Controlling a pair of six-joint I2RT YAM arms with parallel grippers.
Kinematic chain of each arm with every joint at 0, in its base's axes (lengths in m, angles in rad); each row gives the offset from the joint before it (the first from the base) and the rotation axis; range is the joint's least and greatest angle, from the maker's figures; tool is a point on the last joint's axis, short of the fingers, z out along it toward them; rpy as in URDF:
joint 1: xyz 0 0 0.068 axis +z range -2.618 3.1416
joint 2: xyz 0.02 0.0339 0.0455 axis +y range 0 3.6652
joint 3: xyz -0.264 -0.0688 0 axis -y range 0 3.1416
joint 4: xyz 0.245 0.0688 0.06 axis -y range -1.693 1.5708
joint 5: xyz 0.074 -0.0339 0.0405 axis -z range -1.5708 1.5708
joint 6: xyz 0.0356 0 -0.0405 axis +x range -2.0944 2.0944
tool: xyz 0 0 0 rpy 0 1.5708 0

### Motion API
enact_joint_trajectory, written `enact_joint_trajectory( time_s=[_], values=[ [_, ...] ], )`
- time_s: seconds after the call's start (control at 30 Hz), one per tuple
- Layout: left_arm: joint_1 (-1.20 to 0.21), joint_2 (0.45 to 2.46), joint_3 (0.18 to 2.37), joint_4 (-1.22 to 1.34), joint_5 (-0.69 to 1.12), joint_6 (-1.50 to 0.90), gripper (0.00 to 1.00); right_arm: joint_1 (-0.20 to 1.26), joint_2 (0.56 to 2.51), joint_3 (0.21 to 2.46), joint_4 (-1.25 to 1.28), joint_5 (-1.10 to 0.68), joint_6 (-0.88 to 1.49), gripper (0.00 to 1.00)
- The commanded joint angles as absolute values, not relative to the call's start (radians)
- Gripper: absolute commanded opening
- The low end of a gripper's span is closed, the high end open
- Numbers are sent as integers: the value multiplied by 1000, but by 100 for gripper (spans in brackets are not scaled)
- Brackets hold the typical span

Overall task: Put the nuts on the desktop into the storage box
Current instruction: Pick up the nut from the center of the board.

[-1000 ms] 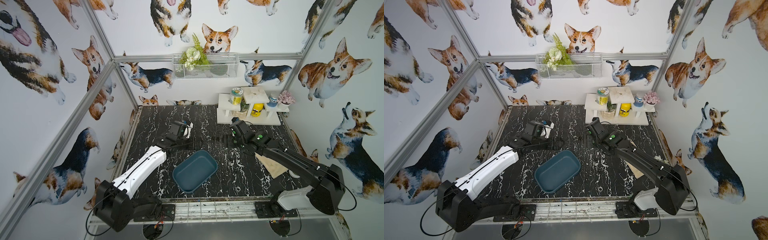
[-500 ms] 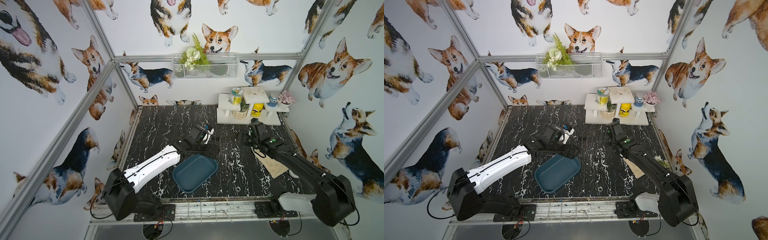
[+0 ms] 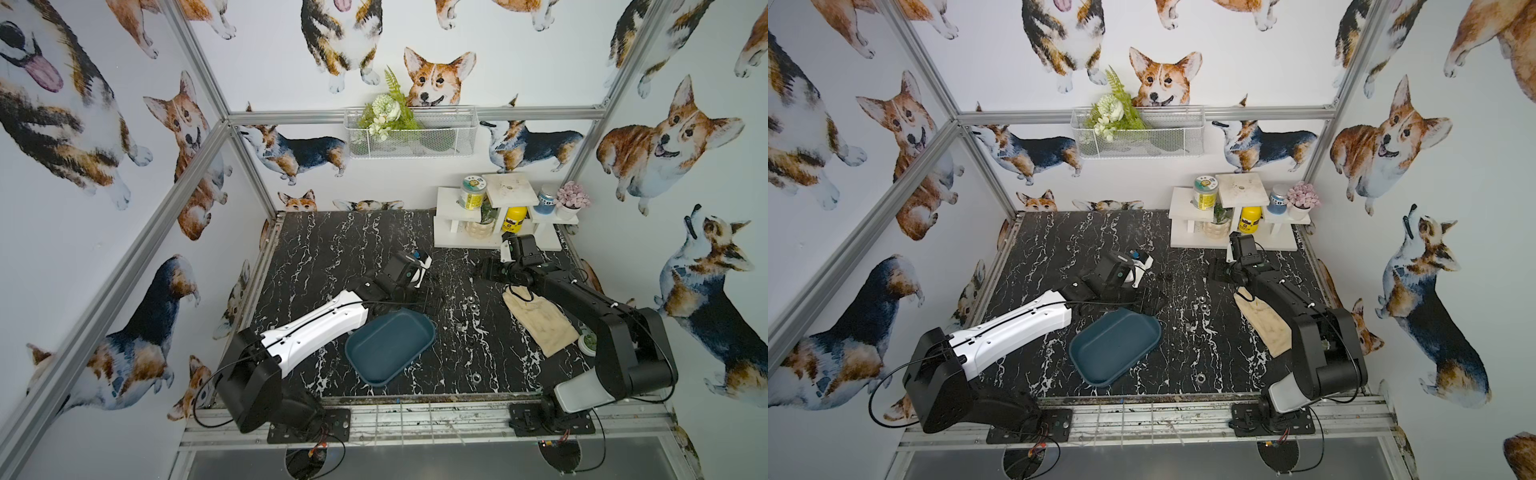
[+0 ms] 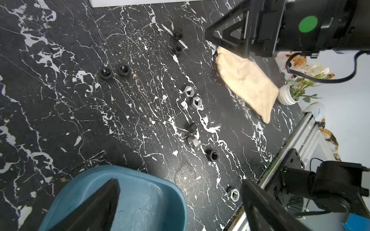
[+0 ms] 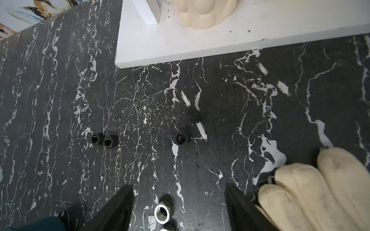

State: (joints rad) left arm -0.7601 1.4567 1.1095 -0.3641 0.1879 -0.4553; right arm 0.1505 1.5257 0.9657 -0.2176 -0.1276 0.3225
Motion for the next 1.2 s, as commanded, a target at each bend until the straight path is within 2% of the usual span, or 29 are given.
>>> enact_joint_trajectory(
  time_s=[0.0,0.13,0.3,0.4,0.53,0.93,1.17],
  values=[
    [-759,1459,1104,-343,193,-461,100,150,1582,1000,-178,-125,237,74],
    [-760,1442,1097,-348,182,-467,100,150,1672,1072,-233,-85,175,65],
    [-760,1427,1094,-351,158,-477,100,150,1754,1129,-251,-80,125,64],
    [-759,1424,1085,-345,151,-479,100,150,1794,1149,-252,-68,107,53],
    [-760,1421,1085,-359,140,-481,100,150,1850,1179,-256,-58,104,46],
    [-759,1410,1082,-355,147,-489,100,150,1943,1237,-235,-48,73,42],
    [-759,1399,1063,-346,143,-491,100,151,1962,1250,-207,-50,68,34]
  ],
)
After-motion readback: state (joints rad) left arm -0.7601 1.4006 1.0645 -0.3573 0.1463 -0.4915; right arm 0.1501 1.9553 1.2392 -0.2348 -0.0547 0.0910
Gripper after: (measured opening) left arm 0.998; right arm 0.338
